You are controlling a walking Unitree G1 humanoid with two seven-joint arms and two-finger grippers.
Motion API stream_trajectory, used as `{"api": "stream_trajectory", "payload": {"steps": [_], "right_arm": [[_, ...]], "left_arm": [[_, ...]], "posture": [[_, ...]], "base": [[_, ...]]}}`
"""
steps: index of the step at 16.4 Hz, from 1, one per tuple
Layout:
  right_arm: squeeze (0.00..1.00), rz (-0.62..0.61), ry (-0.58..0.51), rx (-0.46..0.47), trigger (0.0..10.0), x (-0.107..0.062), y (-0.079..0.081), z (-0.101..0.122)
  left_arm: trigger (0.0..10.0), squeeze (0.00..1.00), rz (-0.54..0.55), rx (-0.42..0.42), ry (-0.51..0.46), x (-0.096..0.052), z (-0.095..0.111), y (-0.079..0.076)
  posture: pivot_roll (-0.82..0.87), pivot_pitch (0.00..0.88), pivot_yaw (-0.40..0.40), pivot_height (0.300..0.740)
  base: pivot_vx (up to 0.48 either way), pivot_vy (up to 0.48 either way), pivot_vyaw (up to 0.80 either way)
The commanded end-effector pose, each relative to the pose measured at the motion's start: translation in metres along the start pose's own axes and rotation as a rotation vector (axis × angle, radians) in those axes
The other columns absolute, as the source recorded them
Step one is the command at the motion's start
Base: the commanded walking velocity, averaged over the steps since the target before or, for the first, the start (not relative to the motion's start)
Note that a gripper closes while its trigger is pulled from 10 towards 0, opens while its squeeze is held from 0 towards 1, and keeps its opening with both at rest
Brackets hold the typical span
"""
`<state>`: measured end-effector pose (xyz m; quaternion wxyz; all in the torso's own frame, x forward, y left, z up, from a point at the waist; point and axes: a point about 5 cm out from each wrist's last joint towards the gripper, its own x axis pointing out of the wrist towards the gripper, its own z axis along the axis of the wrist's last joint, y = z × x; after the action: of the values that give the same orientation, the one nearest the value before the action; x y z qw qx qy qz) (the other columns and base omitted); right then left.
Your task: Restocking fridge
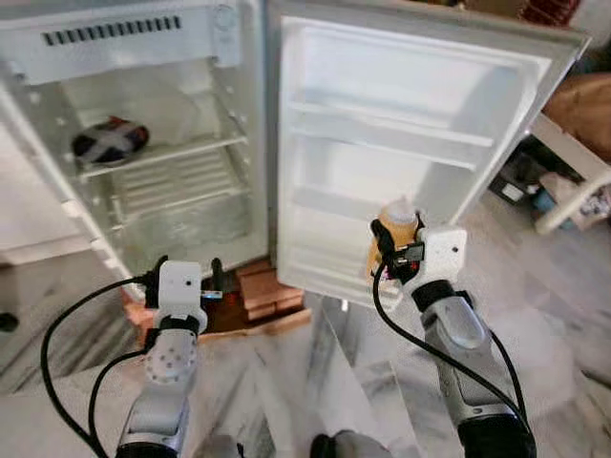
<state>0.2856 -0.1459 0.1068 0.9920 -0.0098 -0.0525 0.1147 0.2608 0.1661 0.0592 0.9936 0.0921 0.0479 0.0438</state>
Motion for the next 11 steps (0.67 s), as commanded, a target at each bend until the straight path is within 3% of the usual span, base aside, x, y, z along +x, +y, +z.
{"api": "stream_trajectory", "payload": {"steps": [1, 7, 9, 11], "right_arm": [[0.00, -0.013, -0.011, -0.009, 10.0, 0.0011, -0.0046, 0.0021], [0.00, 0.004, -0.010, 0.002, 10.0, 0.0016, -0.0022, 0.0012], [0.00, 0.012, -0.013, 0.004, 10.0, 0.0010, -0.0020, 0.0012], [0.00, 0.026, -0.013, 0.008, 10.0, -0.0003, -0.0008, 0.0003]], "left_arm": [[10.0, 0.00, -0.006, 0.004, 0.004, 0.0002, -0.0006, -0.0022], [10.0, 0.00, 0.007, 0.004, 0.010, 0.0012, -0.0014, 0.0002], [10.0, 0.00, 0.009, -0.025, 0.006, 0.0009, -0.0007, -0.0001], [10.0, 0.00, 0.032, -0.009, 0.006, -0.0001, -0.0009, 0.0010]], "posture": [[0.09, 0.070, -0.062, 0.740], [0.09, 0.061, -0.060, 0.740], [0.09, 0.063, -0.060, 0.740], [0.09, 0.065, -0.059, 0.740]], "base": [[0.000, -0.412, 0.00], [0.000, -0.342, 0.00], [0.000, 0.000, 0.00], [0.000, 0.000, 0.75]]}}
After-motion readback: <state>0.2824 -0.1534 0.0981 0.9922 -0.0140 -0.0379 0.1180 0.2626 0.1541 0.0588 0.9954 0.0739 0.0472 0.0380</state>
